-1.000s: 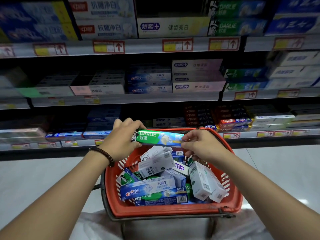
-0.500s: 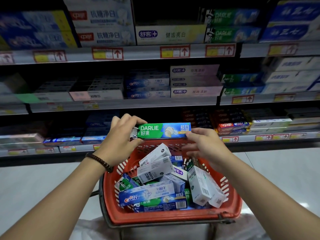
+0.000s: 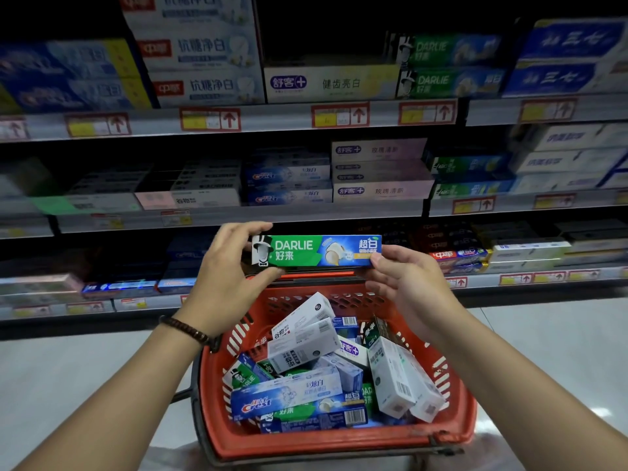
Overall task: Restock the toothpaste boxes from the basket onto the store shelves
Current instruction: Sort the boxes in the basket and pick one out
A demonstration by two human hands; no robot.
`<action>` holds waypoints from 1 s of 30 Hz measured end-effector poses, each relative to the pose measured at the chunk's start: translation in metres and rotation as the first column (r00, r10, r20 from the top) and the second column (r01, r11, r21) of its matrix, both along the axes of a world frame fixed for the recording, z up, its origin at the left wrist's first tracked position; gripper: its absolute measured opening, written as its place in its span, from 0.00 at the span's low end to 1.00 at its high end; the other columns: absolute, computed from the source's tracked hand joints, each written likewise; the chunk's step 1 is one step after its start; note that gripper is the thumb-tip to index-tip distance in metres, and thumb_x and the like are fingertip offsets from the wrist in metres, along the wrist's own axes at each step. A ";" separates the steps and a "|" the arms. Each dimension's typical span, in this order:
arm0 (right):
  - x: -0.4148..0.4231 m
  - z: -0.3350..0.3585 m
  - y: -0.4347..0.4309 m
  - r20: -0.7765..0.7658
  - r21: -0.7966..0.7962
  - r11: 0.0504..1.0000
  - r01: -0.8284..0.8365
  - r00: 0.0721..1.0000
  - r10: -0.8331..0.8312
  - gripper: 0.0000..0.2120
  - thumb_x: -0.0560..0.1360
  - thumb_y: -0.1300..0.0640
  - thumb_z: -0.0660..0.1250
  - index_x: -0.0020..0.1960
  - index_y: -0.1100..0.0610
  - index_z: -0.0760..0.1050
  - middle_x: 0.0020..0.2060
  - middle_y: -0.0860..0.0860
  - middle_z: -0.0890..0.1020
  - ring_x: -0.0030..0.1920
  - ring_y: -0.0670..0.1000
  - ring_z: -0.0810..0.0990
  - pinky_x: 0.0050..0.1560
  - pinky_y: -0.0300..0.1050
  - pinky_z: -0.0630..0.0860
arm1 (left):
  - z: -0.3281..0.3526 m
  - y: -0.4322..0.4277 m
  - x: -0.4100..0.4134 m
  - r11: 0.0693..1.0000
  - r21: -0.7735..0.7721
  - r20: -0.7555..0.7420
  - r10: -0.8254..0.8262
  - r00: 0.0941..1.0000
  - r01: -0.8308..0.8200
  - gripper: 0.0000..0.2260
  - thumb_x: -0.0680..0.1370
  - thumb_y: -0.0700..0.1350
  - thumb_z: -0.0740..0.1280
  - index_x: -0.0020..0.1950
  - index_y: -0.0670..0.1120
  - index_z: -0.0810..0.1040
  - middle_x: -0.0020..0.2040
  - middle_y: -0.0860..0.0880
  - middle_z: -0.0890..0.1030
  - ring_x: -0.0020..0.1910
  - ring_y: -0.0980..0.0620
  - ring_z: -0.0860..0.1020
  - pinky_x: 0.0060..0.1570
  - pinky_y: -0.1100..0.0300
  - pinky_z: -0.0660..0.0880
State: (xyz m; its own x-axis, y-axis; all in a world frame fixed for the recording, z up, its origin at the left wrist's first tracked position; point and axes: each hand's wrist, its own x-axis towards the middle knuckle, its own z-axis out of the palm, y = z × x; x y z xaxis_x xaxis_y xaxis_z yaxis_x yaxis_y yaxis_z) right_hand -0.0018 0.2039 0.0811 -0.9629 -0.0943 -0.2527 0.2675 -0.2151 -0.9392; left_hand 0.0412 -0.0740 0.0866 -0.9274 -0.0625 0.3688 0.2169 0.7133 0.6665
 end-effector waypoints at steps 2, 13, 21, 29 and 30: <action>0.000 0.003 0.000 -0.008 -0.032 0.999 0.041 0.999 -0.041 0.05 0.82 0.66 0.69 0.56 0.59 0.81 0.50 0.56 0.89 0.53 0.56 0.88 0.57 0.51 0.84 | 0.003 0.003 0.001 0.994 0.103 0.055 0.036 0.998 -0.041 0.28 0.73 0.49 0.79 0.70 0.60 0.72 0.63 0.58 0.75 0.58 0.57 0.80 0.56 0.50 0.81; -0.001 0.008 0.001 -0.070 -0.124 0.980 0.156 0.984 -0.166 0.09 0.82 0.67 0.68 0.61 0.62 0.80 0.53 0.59 0.88 0.56 0.56 0.88 0.57 0.52 0.85 | 0.012 0.021 -0.004 0.744 0.661 0.124 0.022 0.992 -0.100 0.22 0.74 0.38 0.77 0.65 0.51 0.81 0.56 0.46 0.86 0.54 0.51 0.86 0.54 0.58 0.83; -0.001 0.009 0.005 -0.161 -0.102 0.960 0.259 0.949 -0.273 0.07 0.81 0.65 0.71 0.58 0.62 0.81 0.50 0.57 0.89 0.55 0.56 0.88 0.53 0.51 0.84 | 0.018 0.036 -0.009 0.658 0.741 0.111 0.070 0.991 -0.129 0.16 0.72 0.37 0.78 0.58 0.46 0.82 0.52 0.48 0.88 0.52 0.50 0.87 0.59 0.49 0.82; -0.006 0.017 0.011 -0.169 -0.166 0.929 0.331 0.918 -0.358 0.02 0.81 0.67 0.69 0.50 0.62 0.78 0.54 0.60 0.88 0.55 0.60 0.88 0.57 0.55 0.85 | 0.023 0.055 -0.019 0.647 0.752 0.075 0.108 0.991 -0.127 0.18 0.66 0.48 0.80 0.54 0.46 0.84 0.50 0.48 0.88 0.53 0.48 0.86 0.60 0.48 0.81; -0.007 0.019 0.013 -0.173 -0.165 0.927 0.337 0.915 -0.363 0.02 0.81 0.66 0.70 0.50 0.62 0.78 0.54 0.60 0.88 0.55 0.60 0.88 0.56 0.55 0.85 | 0.024 0.057 -0.021 0.647 0.752 0.071 0.107 0.992 -0.123 0.18 0.66 0.48 0.80 0.54 0.46 0.85 0.50 0.47 0.88 0.53 0.48 0.86 0.60 0.48 0.81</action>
State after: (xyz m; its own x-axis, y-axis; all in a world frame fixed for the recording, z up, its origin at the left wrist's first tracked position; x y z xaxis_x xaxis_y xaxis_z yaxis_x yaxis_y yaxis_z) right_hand -0.0086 0.2169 0.1000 -0.9690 0.2390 -0.0631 -0.0346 -0.3841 -0.9226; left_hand 0.0205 -0.0166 0.1101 -0.8992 -0.4182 0.1290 0.1504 -0.0185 0.9885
